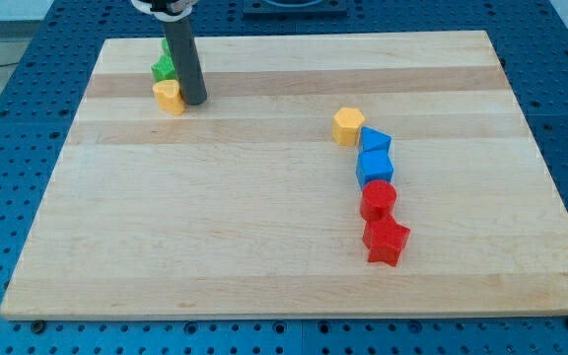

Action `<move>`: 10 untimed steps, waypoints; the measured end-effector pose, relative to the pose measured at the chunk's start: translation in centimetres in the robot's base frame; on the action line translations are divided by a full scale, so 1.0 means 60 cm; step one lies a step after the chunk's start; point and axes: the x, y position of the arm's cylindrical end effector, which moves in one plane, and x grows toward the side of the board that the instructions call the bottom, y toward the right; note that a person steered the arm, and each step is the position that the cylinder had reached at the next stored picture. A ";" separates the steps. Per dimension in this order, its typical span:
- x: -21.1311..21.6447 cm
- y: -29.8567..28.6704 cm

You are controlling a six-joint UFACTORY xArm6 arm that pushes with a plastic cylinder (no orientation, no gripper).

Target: Move the yellow hexagon bottom to the yellow heart

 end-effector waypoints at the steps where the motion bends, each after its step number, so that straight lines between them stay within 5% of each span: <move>1: 0.000 -0.007; 4: 0.003 0.062; 7: 0.010 0.449; 10: 0.109 0.341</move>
